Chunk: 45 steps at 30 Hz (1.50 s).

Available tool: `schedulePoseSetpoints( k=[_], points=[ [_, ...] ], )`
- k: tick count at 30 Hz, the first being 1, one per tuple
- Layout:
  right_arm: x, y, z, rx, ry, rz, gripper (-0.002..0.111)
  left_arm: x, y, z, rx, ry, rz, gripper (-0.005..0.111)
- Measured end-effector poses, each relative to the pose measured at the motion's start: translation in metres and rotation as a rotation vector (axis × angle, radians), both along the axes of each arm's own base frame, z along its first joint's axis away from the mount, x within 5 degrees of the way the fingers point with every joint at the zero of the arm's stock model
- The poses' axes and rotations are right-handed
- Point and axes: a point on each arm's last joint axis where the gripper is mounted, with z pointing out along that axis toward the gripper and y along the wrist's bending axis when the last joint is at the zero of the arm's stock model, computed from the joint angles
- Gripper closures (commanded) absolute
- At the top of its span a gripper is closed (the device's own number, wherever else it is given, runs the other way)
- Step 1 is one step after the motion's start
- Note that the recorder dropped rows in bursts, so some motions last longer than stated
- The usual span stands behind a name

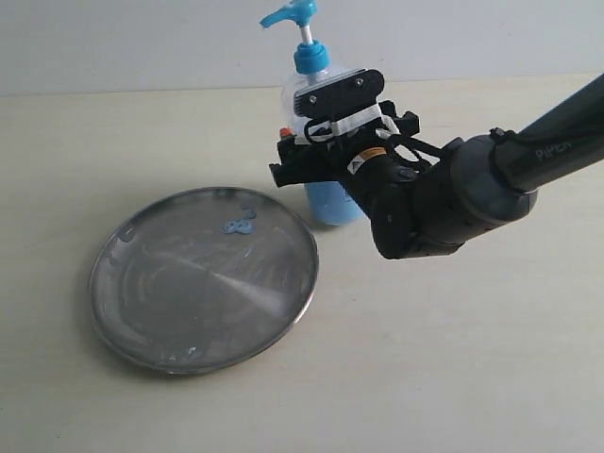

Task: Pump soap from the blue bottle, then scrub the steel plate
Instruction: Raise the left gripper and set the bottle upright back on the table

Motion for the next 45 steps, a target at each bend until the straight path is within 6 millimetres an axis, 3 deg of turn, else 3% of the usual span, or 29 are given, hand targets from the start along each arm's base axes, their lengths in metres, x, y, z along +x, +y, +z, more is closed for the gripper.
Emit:
schedulePoseSetpoints(
  k=[4,9,12,19,26,32,41,45],
  points=[
    [0.000,-0.001,0.000,0.026,0.010,-0.013,0.108,-0.016,0.006,-0.011,-0.010,-0.024,0.005,0.107],
    [0.007,-0.014,-0.001,0.137,0.047,-0.108,0.108,-0.033,0.013,-0.046,-0.026,-0.061,0.022,0.107],
    [0.011,-0.026,-0.001,0.169,0.043,-0.158,0.108,-0.032,0.013,-0.065,-0.034,-0.077,0.032,0.107],
    [0.012,-0.026,-0.007,0.157,-0.022,-0.143,0.108,-0.025,0.013,-0.101,-0.042,-0.090,0.051,0.107],
    [0.013,-0.026,-0.019,0.169,-0.085,-0.137,0.105,-0.022,0.012,-0.115,-0.045,-0.096,0.059,0.107],
    [0.013,-0.027,-0.019,0.162,-0.092,-0.148,0.080,-0.022,0.012,-0.116,-0.046,-0.100,0.060,0.107],
    [0.013,-0.028,-0.020,0.104,-0.104,-0.140,0.010,-0.024,0.013,-0.113,-0.054,-0.120,0.061,0.107],
    [0.013,-0.028,-0.013,0.099,-0.119,-0.145,0.003,-0.032,0.013,-0.108,-0.066,-0.150,0.048,0.107]
  ],
)
